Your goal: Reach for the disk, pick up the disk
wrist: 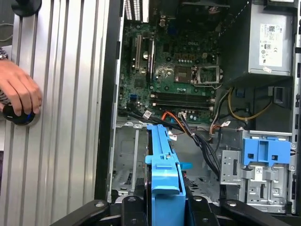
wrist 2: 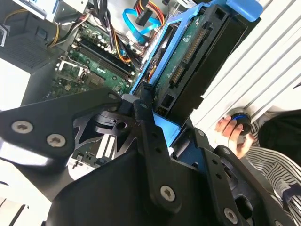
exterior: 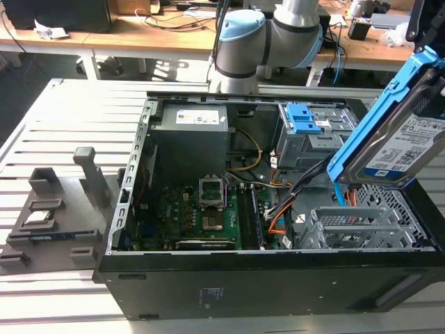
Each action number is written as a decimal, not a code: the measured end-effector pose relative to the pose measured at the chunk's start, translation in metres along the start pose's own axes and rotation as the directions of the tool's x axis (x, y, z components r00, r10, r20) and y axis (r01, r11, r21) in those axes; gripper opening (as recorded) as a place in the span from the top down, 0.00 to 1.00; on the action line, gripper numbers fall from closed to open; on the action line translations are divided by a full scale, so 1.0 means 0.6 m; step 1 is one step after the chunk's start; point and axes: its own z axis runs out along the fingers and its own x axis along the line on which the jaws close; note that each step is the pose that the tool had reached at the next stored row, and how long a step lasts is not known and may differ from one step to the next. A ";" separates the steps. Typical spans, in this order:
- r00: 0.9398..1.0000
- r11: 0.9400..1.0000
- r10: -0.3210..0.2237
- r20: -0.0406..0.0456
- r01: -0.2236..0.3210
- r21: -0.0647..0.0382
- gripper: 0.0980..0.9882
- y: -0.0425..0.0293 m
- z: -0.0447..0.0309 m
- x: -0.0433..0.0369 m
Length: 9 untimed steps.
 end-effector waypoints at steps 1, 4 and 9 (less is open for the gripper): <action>1.000 1.000 0.000 -0.001 0.000 0.000 0.70 0.000 0.000 0.005; 1.000 1.000 0.000 -0.003 0.000 0.000 0.70 0.001 0.001 0.019; 1.000 1.000 0.000 -0.004 0.000 0.000 0.70 0.003 0.006 0.053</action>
